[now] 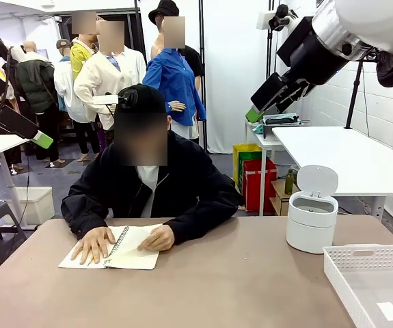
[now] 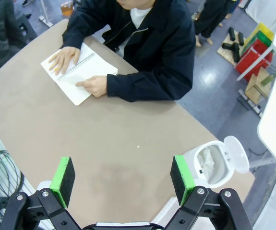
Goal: Sort the paper based on its condition.
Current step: If a person hands you a paper, place it in the Organizing basket , and if it's crumpled, put it in the Trash can.
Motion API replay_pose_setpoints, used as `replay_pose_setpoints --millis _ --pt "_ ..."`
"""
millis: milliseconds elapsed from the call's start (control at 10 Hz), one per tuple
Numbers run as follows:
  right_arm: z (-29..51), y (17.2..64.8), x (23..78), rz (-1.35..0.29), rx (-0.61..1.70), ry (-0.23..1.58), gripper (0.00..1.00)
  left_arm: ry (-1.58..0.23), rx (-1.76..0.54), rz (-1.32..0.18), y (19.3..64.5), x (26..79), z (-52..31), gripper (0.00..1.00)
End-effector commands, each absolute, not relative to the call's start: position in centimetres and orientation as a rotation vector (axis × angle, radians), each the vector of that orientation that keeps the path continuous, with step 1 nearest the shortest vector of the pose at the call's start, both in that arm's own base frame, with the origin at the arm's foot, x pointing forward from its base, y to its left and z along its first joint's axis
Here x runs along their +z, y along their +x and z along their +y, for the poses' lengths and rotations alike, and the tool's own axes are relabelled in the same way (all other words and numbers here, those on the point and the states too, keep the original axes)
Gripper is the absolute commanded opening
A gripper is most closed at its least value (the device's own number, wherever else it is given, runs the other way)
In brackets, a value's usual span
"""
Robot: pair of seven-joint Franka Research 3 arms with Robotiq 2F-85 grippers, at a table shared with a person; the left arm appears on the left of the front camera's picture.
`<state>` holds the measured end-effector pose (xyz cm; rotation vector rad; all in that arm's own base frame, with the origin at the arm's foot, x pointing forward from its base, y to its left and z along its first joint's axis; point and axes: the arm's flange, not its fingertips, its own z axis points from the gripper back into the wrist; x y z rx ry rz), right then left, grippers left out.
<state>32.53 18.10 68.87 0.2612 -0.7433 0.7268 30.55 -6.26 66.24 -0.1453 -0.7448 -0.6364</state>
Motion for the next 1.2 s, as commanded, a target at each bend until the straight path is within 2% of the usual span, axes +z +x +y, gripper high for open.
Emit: replay_pose_setpoints --millis 0,1100 --pt "18.11 32.54 68.81 -0.742 0.725 0.263 1.0 -0.145 -0.636 -0.745 30.57 66.24 -6.25 1.0" --pt "18.11 32.54 68.81 -0.742 0.725 0.263 1.0 -0.145 -0.636 -0.745 30.57 66.24 -6.25 1.0"
